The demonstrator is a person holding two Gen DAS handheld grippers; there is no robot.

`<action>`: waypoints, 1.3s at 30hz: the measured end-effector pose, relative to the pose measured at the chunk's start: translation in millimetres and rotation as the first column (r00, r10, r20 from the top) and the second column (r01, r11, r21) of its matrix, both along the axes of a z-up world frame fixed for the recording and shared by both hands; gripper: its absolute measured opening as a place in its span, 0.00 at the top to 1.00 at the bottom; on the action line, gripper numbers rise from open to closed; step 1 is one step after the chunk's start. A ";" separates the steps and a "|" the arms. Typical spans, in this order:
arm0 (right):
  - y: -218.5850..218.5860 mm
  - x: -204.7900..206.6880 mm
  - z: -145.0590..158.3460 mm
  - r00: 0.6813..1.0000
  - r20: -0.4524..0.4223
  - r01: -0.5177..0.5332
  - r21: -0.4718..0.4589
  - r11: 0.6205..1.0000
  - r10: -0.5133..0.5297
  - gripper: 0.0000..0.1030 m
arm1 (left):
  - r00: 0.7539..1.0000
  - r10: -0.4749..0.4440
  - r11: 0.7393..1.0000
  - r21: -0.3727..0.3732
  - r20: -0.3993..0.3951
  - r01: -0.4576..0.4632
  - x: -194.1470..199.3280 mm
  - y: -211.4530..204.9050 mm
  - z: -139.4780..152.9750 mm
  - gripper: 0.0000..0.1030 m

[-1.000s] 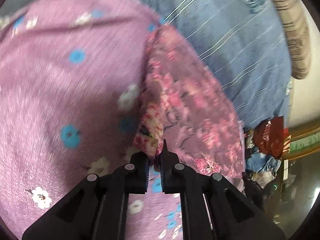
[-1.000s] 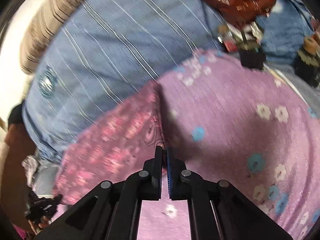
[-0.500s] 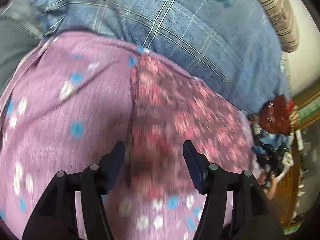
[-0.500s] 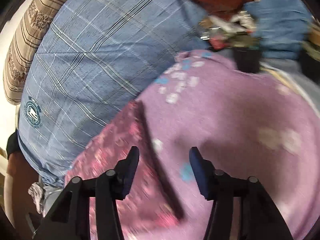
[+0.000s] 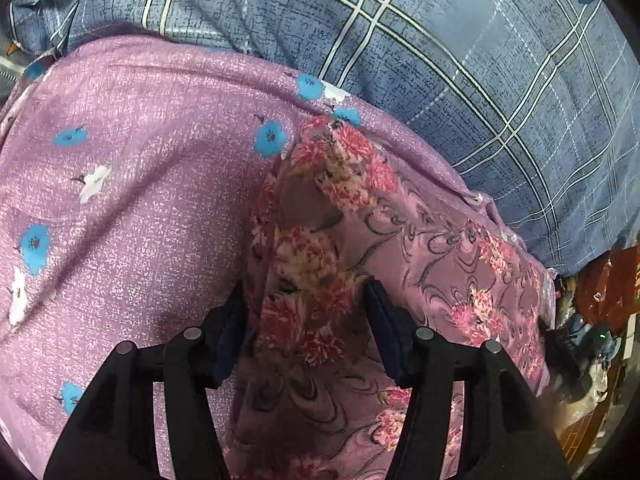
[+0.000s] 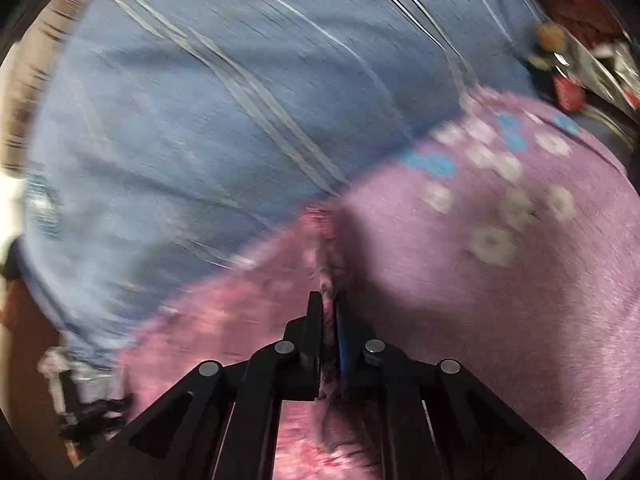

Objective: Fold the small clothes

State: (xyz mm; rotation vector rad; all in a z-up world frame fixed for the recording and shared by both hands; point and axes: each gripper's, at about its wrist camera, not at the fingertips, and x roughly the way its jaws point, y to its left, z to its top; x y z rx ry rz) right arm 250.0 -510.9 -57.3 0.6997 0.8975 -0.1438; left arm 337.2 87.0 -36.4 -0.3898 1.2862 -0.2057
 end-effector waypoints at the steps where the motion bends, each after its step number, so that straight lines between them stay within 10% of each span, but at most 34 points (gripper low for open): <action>1: -1.7 3.1 -11.0 0.998 -0.063 -0.010 0.005 1.000 0.010 0.95 | 1.000 0.003 1.000 -0.009 -0.012 -0.003 -1.1 2.8 3.0 0.45; 10: 66.5 -62.7 58.9 0.968 0.158 -0.168 -0.153 0.974 0.192 0.69 | 0.994 -0.097 0.993 -0.056 0.057 0.100 -46.7 5.7 43.5 0.40; 15: 127.4 -76.0 6.3 0.958 -0.050 -0.283 -0.276 0.918 0.281 0.62 | 0.977 -0.204 0.965 0.176 0.053 0.192 -74.8 -26.3 15.8 0.38; 22: 162.3 -88.6 -0.5 0.966 -0.094 -0.257 -0.472 0.844 0.241 0.42 | 0.976 -0.204 0.956 0.230 0.080 0.181 -100.0 -30.4 7.4 0.21; 25: 163.1 -91.3 -1.8 0.976 -0.095 -0.215 -0.477 0.852 0.194 0.37 | 0.971 -0.223 0.955 0.218 0.083 0.200 -111.4 -27.6 5.8 0.20; 30: 164.3 -98.6 -0.1 0.983 -0.153 -0.163 -0.501 0.850 0.098 0.02 | 0.964 -0.258 0.956 0.162 0.071 0.244 -128.6 -7.9 15.7 0.20; 39: 161.7 -92.0 -0.7 0.970 -0.225 -0.187 -0.461 0.867 0.090 0.03 | 0.997 -0.062 0.998 -0.027 0.048 0.064 -109.6 69.1 33.1 0.20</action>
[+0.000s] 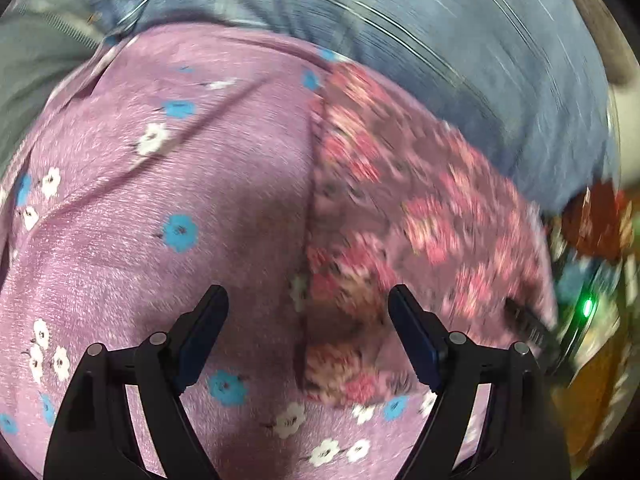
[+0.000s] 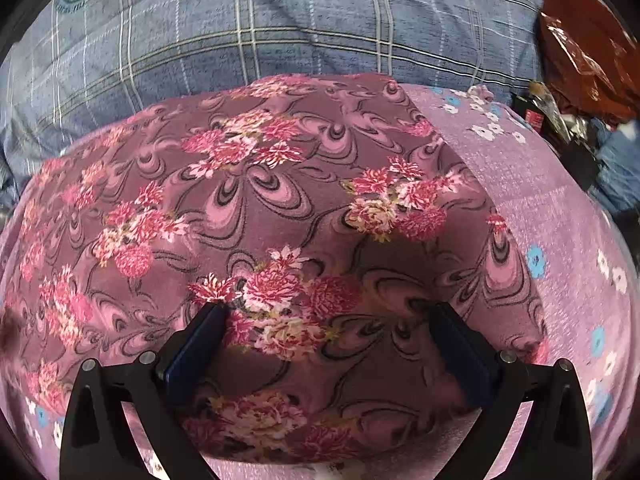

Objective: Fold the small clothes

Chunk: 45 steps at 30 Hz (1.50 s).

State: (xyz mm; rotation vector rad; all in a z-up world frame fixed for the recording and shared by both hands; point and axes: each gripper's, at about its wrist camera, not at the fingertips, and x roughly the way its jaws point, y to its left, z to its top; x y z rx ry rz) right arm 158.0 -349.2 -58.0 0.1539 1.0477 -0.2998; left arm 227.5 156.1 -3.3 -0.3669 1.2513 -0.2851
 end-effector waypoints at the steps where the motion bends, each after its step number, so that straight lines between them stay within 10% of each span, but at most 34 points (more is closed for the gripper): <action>1: 1.7 -0.2 4.7 1.000 0.008 0.000 -0.005 1.000 0.000 0.06 | 0.999 0.020 0.999 -0.024 -0.027 -0.021 8.0 4.8 -2.7 0.20; 6: 57.9 -24.2 34.3 0.955 0.193 -0.225 -0.030 0.974 0.227 0.10 | 0.994 0.063 0.996 -0.055 -0.092 -0.068 38.8 5.5 -14.1 0.20; 10: 133.6 -40.7 36.0 0.852 0.224 -0.471 -0.062 0.880 0.472 0.10 | 0.990 0.052 0.994 -0.093 -0.131 -0.065 51.6 0.4 -19.1 0.20; 16: 221.9 -42.5 15.2 0.697 0.136 -0.684 -0.167 0.710 0.704 0.10 | 0.990 0.001 0.996 -0.088 -0.143 -0.014 65.2 -9.0 -18.1 0.20; 19: 251.2 -36.6 4.9 0.669 0.088 -0.698 -0.265 0.665 0.738 0.12 | 0.987 -0.023 0.995 -0.095 -0.160 0.007 72.3 -8.2 -18.3 0.20; 22: 259.9 -33.2 7.6 0.638 0.119 -0.711 -0.286 0.642 0.761 0.45 | 0.984 -0.050 0.992 -0.119 -0.170 0.030 79.3 -9.4 -18.2 0.20; 24: 258.2 -27.1 9.7 0.648 0.131 -0.706 -0.265 0.657 0.750 0.87 | 0.982 -0.061 0.991 -0.132 -0.177 0.038 83.1 -10.6 -18.5 0.20; 26: 244.7 -20.8 17.1 0.685 0.183 -0.669 -0.224 0.708 0.705 0.92 | 0.980 -0.074 0.987 -0.156 -0.184 0.046 86.6 -13.1 -19.6 0.20; 34: 211.5 -35.9 39.0 0.686 0.331 -0.647 -0.130 0.751 0.648 0.95 | 0.986 -0.091 0.987 -0.147 -0.143 0.070 96.5 -44.9 -25.4 0.27; 37: 207.2 -37.0 36.6 0.683 0.333 -0.659 -0.102 0.745 0.650 0.95 | 0.989 -0.099 0.990 -0.115 -0.105 0.087 92.7 -56.5 -18.4 0.91; 45: 174.9 -37.0 48.2 0.717 0.400 -0.623 0.001 0.782 0.570 0.95 | 0.985 -0.155 0.987 -0.027 0.078 0.157 67.7 -99.7 45.7 0.95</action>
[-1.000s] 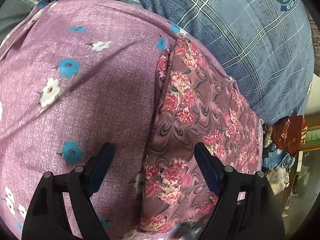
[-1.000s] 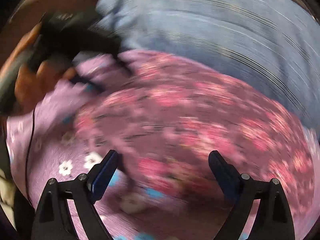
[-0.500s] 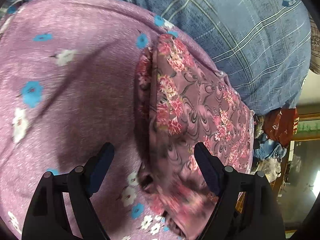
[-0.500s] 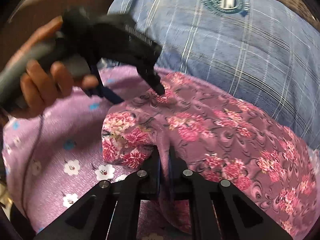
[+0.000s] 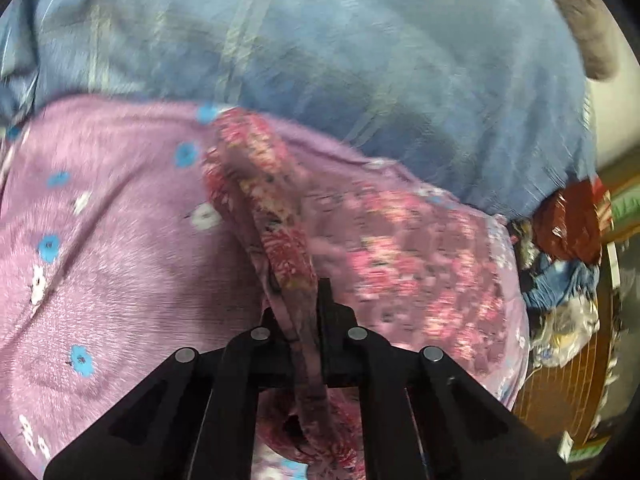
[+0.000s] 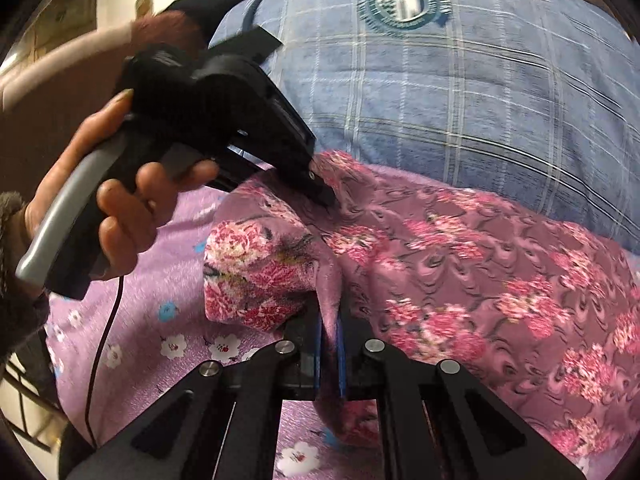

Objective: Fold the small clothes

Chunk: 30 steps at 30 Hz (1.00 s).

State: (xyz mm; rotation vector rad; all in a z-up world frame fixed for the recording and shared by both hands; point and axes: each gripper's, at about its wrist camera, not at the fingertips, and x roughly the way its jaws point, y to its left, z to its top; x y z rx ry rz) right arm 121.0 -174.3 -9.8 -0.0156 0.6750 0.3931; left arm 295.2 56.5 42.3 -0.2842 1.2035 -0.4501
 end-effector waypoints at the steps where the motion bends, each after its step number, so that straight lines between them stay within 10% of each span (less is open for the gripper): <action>1: -7.9 -2.7 3.4 1.000 0.003 0.014 0.022 1.000 -0.014 0.95 | 1.000 -0.020 1.000 0.002 0.018 0.020 -3.4 -12.6 11.0 0.95; 9: -88.9 -21.7 18.2 0.989 -0.031 0.147 0.201 0.968 -0.144 0.95 | 0.982 -0.161 0.985 0.074 0.094 0.154 -19.7 -125.6 43.8 0.95; 19: -183.3 -22.6 -19.3 0.951 -0.222 0.291 0.393 0.872 -0.216 0.94 | 0.980 -0.201 0.932 0.306 -0.006 0.193 -12.6 -230.4 -10.6 0.95; 22: -198.8 -16.7 -38.4 0.927 -0.328 0.315 0.425 0.849 -0.180 0.80 | 0.981 -0.189 0.920 0.339 -0.054 0.196 -7.0 -239.1 -26.1 0.94; 25: -206.6 -17.4 -43.6 0.923 -0.364 0.293 0.446 0.846 -0.128 0.44 | 0.974 -0.209 0.905 0.362 -0.081 0.224 -3.8 -243.2 -32.0 0.94; 30: -195.6 -25.0 -30.3 0.953 -0.286 0.215 0.389 0.896 -0.104 0.29 | 0.964 -0.232 0.885 0.383 -0.128 0.264 -1.0 -251.2 -31.0 0.92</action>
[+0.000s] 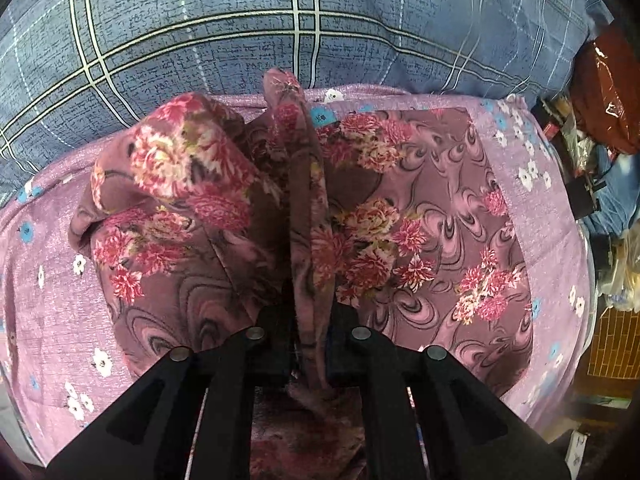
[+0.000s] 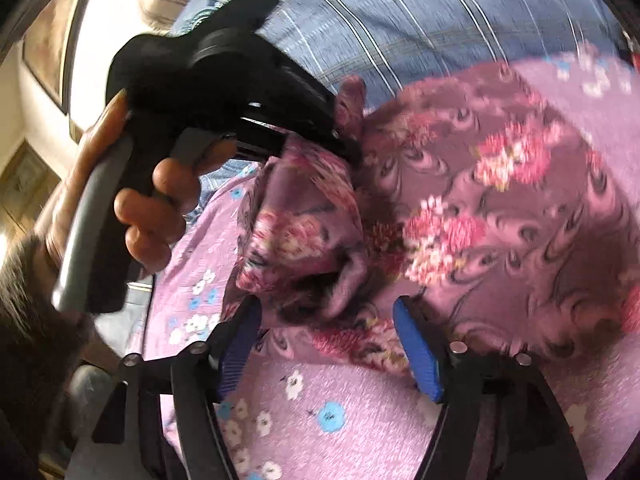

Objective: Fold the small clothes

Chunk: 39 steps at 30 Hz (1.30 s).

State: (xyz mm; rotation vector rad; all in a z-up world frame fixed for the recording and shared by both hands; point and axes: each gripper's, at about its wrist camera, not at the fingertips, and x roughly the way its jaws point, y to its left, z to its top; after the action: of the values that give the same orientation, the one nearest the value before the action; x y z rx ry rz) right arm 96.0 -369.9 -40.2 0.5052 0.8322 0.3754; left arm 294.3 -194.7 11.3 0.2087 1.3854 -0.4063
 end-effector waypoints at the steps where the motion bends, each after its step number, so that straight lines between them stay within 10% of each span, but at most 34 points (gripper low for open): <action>1: 3.8 1.8 1.1 1.000 0.010 0.001 -0.026 1.000 -0.001 0.29 | 1.000 -0.002 1.000 0.001 -0.012 0.002 1.4 -1.2 2.9 0.89; 8: -0.1 15.0 -6.7 0.997 0.032 0.065 -0.007 0.998 -0.065 0.29 | 0.997 0.048 0.999 -0.003 -0.053 -0.048 14.5 -7.5 11.8 0.34; 13: -9.5 12.7 -8.6 0.993 0.058 0.097 0.064 0.993 -0.100 0.33 | 0.998 0.051 0.997 0.064 -0.021 -0.050 10.7 -19.8 -0.2 0.43; 16: -19.4 15.6 -12.0 0.993 0.039 0.104 0.132 0.986 -0.110 0.83 | 0.999 0.037 0.996 0.080 -0.007 -0.037 4.7 -26.8 -1.7 0.92; 20: -37.7 6.5 -3.4 0.984 0.046 0.156 0.218 0.963 -0.169 0.92 | 0.999 0.051 0.998 0.033 0.019 -0.052 -5.3 -35.8 9.5 0.97; 25: -76.3 -28.0 16.9 0.938 0.059 0.308 0.307 0.901 -0.341 0.92 | 1.000 0.023 0.998 -0.067 0.004 -0.022 -22.4 -63.4 21.0 0.97; 31: -117.4 -20.4 -37.8 0.898 -0.207 0.440 0.409 0.800 -0.388 0.92 | 0.997 0.058 0.982 -0.183 0.048 -0.048 -23.1 -59.2 36.6 0.92; 35: -117.9 -26.6 -43.5 0.892 -0.261 0.447 0.400 0.800 -0.369 0.86 | 0.972 0.183 0.960 -0.241 0.145 -0.145 -13.8 -6.9 62.8 0.48; 39: -128.1 -28.8 -21.2 0.863 -0.212 0.505 0.356 0.786 -0.459 0.72 | 0.948 0.283 0.936 -0.260 0.148 -0.239 0.3 48.6 54.3 0.43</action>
State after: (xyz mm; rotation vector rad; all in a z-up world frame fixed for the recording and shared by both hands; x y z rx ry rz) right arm 67.2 -498.0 -61.4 1.1108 0.7015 0.0319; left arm 294.6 -146.1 65.6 -0.1351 1.1513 -0.3183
